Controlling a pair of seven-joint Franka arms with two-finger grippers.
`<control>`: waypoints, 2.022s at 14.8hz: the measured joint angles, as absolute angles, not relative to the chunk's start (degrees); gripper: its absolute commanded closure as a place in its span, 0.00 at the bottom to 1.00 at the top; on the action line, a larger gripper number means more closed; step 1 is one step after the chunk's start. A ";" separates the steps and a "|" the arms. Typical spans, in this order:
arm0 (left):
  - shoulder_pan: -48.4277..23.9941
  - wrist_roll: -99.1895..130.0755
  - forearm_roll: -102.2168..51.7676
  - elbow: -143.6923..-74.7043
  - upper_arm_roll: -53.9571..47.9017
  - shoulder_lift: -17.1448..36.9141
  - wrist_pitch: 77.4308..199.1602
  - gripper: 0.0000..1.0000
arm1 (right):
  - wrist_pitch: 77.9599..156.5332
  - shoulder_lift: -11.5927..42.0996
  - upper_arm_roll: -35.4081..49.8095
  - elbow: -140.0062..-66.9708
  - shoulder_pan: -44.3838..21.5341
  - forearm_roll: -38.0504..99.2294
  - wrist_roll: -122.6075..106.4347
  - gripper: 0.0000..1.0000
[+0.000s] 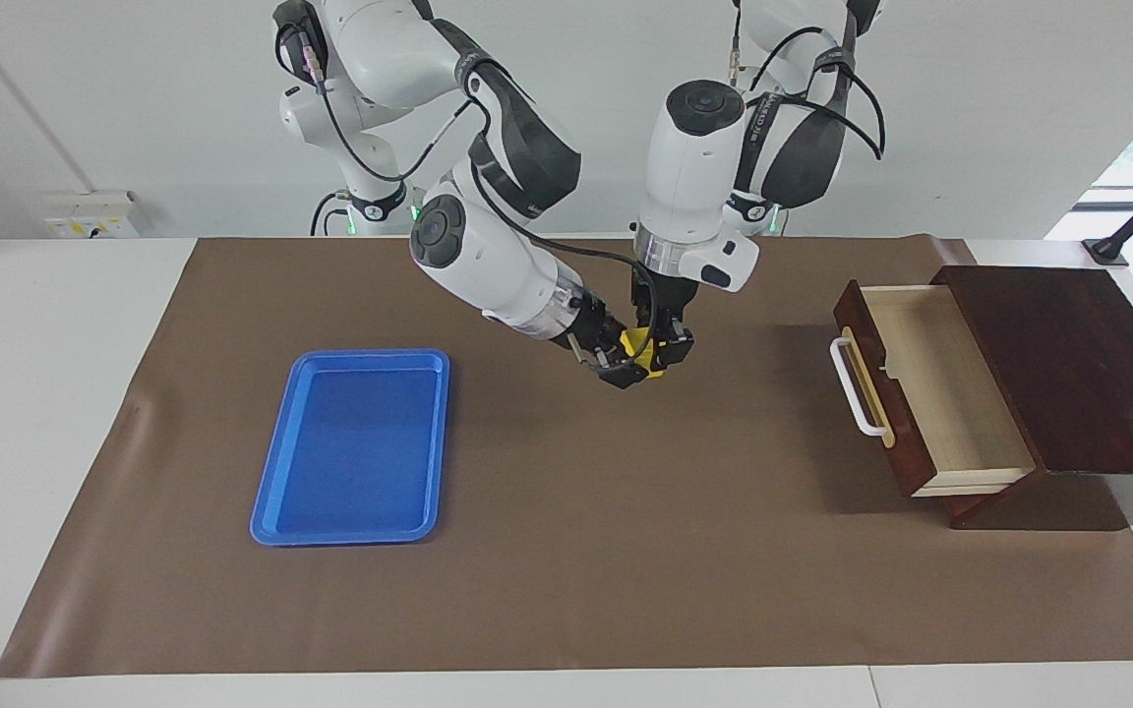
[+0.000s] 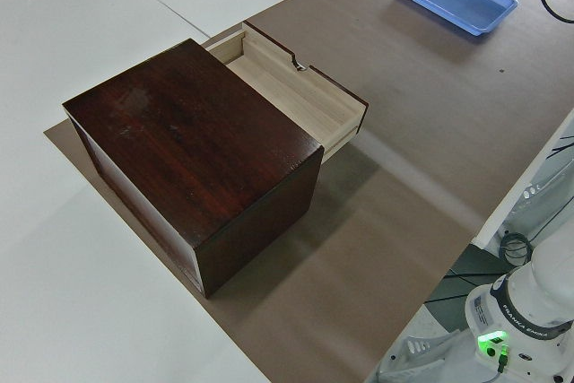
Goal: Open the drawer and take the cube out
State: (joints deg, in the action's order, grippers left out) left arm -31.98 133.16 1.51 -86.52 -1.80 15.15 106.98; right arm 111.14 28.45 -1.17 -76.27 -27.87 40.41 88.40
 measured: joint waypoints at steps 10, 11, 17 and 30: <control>-32.02 133.56 1.51 -86.56 -1.89 15.21 107.32 0.00 | 111.39 28.51 -1.23 -75.88 -27.63 39.45 88.30 1.00; -32.01 133.51 1.51 -86.57 -1.73 15.21 107.18 0.00 | 111.39 28.51 -1.34 -75.86 -27.21 39.45 88.20 1.00; -28.94 128.37 1.55 -87.47 -0.52 15.03 104.33 0.00 | 111.44 28.54 -1.57 -75.87 -24.14 43.05 87.51 1.00; -9.48 97.85 1.55 -103.22 -0.13 9.52 109.96 0.00 | 103.02 28.01 -2.00 -87.44 3.12 53.17 69.57 1.00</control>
State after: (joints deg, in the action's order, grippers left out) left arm -9.48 97.85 1.55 -103.22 -0.13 9.52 109.96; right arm 103.02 28.01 -2.00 -87.44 3.12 53.17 69.57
